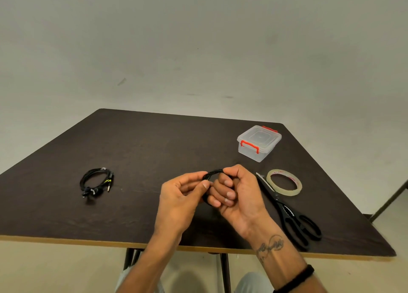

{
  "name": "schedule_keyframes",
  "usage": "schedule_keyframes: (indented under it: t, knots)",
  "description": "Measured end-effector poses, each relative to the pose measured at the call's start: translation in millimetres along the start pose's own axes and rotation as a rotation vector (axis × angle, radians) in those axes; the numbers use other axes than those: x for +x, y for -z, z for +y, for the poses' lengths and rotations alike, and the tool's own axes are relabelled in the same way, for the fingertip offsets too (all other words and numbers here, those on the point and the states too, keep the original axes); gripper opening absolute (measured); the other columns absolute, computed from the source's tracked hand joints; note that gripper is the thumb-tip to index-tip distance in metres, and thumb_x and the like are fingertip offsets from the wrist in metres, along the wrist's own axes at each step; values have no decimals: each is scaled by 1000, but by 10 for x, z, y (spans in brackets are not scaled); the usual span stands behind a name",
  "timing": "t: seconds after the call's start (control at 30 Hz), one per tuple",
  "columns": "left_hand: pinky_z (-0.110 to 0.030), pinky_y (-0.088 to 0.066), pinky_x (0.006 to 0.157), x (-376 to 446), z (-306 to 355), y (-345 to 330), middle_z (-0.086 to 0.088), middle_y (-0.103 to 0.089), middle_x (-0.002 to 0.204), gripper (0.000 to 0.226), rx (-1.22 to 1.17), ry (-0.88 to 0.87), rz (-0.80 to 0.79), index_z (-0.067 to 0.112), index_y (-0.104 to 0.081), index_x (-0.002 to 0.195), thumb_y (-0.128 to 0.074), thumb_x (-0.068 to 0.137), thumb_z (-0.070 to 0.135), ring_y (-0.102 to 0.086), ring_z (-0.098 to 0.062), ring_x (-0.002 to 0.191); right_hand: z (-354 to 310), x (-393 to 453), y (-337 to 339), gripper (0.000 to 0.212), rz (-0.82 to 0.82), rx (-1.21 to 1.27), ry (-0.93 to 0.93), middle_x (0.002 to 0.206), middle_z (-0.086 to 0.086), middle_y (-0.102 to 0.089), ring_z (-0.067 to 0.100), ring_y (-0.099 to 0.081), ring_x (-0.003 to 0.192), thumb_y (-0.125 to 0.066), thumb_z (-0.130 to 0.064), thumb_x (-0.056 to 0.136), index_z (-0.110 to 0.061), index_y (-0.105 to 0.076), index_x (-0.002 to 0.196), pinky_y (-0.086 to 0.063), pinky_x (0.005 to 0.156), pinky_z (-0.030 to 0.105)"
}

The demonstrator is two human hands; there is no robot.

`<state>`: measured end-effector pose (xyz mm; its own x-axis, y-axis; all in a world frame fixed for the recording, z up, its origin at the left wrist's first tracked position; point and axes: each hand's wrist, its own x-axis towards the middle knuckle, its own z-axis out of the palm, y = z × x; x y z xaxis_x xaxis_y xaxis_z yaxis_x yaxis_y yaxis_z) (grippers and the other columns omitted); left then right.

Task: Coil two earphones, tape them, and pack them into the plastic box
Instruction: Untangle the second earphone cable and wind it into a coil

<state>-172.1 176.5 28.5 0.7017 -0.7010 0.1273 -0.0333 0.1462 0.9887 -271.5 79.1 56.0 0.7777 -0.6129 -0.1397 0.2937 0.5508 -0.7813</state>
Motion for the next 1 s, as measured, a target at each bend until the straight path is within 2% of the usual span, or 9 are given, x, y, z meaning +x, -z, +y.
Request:
schedule_keyframes:
  t: [0.1,0.23,0.33,0.47,0.57,0.73,0.83,0.9,1.0]
  knots:
    - [-45,-60,97,41,-31,25,4,-82,95,27,69,-19,65,26,-76,117,-75,94,12,-77,-13,96,-33,6,-16,35,-3,-63,-50,53,5,-42,17,-37,47,-54,-26,97,-13,-53,65,-41,59,34]
    - [-50,-59,96,78,-48,49,6,-82,92,27,133,-32,92,30,-76,117,-74,95,14,-77,-12,95,-46,27,29,13,-10,-180,-36,81,15,-72,18,-66,66,-72,-14,92,-1,-75,87,-58,70,32]
    - [-44,-59,97,88,-31,73,8,-81,99,26,149,-35,97,30,-77,116,-73,96,14,-75,-7,100,-56,61,83,14,24,-315,31,93,21,-77,22,-74,78,-72,-9,95,3,-77,101,-61,78,35]
    - [-26,-57,85,157,67,159,4,-82,91,23,76,-25,77,25,-76,116,-69,99,12,-74,-3,91,-38,87,210,13,165,-765,214,85,15,-77,17,-68,81,-76,-18,95,-7,-81,90,-58,83,39]
    - [-34,-60,89,187,165,187,-4,-80,91,25,-130,123,-22,17,-75,121,-65,100,8,-69,-15,86,43,75,260,15,145,-834,210,90,10,-79,15,-69,82,-73,-24,98,-16,-83,90,-61,82,38]
    - [-40,-59,92,233,278,214,-6,-75,87,33,-573,475,-115,16,-68,129,-61,99,3,-72,-17,77,78,59,333,18,184,-1103,317,77,6,-75,7,-62,59,-65,-31,102,-30,-81,94,-56,64,32]
    - [-48,-49,112,225,290,208,-6,-63,79,36,-694,562,-185,13,-66,131,-67,95,7,-62,-17,69,105,74,353,18,212,-1150,376,74,7,-74,9,-64,56,-65,-31,103,-26,-80,94,-59,67,39]
    - [-49,-46,115,211,248,185,-5,-60,75,43,-570,502,-196,15,-65,132,-73,90,6,-60,-17,68,117,91,355,16,251,-1146,420,77,3,-74,12,-70,60,-66,-29,102,-27,-81,97,-61,69,39]
    - [-40,-57,91,206,152,164,-4,-71,79,52,-132,238,-139,25,-62,132,-78,87,3,-70,-21,78,105,97,323,16,305,-1139,473,82,-3,-73,12,-72,63,-65,-28,103,-25,-80,97,-60,68,33]
